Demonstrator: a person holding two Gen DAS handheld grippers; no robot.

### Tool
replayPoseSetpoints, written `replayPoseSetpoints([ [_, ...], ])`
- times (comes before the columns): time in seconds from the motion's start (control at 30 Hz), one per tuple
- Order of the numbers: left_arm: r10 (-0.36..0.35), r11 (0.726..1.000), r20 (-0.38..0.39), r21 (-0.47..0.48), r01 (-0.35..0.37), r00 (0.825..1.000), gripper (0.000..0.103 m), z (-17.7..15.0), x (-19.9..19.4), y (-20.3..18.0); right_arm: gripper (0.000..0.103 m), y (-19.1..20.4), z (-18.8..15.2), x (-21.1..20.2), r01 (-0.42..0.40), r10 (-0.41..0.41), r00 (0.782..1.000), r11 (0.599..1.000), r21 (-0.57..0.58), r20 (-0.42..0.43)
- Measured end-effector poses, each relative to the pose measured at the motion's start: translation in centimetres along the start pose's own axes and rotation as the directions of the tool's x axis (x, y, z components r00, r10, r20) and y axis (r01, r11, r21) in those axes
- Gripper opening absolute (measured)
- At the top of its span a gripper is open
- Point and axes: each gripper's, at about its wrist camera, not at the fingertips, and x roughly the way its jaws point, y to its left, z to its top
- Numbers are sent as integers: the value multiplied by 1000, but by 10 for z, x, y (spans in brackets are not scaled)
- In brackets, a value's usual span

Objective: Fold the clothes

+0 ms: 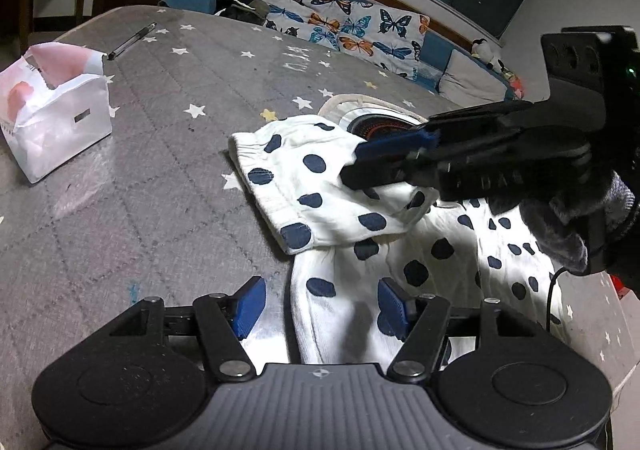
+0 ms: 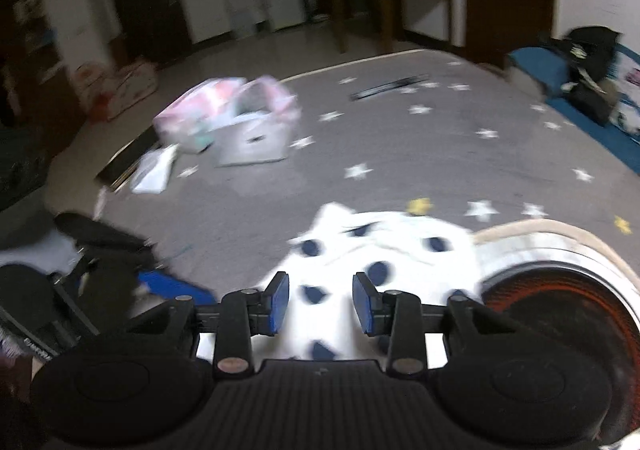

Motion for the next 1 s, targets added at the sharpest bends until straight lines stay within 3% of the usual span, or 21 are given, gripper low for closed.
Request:
replayPoseSetpoints([
  [0.2, -12, 1000, -2, 10, 12, 1000, 68, -7, -4, -3, 35, 31, -4, 26, -57, 50, 995, 994, -90, -85],
  [0.27, -12, 1000, -1, 15, 12, 1000, 69, -9, -5, -4, 33, 28, -3, 22, -17, 10, 998, 995, -96, -66],
  [0.33, -11, 1000, 1, 20, 11, 1000, 69, -10, -5, -5, 19, 25, -1, 18, 24, -29, 999, 995, -101, -46],
  [0.4, -10, 1000, 2, 23, 10, 1000, 69, -10, -6, -5, 14, 22, 0, 14, 65, -68, 997, 992, -105, -26],
  [0.57, -7, 1000, 4, 25, 7, 1000, 69, -9, -4, -5, 9, 14, 2, 3, 170, -169, 985, 979, -110, 25],
  [0.73, -7, 1000, 2, 29, 7, 1000, 68, -7, -1, -5, 7, -45, 16, -25, 387, -384, 919, 922, -22, 89],
  [0.9, -3, 1000, 1, 30, 3, 1000, 68, -2, 3, -2, 10, -118, 22, -42, 545, -556, 827, 830, 123, 86],
  [1.0, 3, 1000, 2, 31, -3, 1000, 67, 2, 5, -2, 23, -146, 10, -41, 543, -562, 827, 813, 212, 38],
])
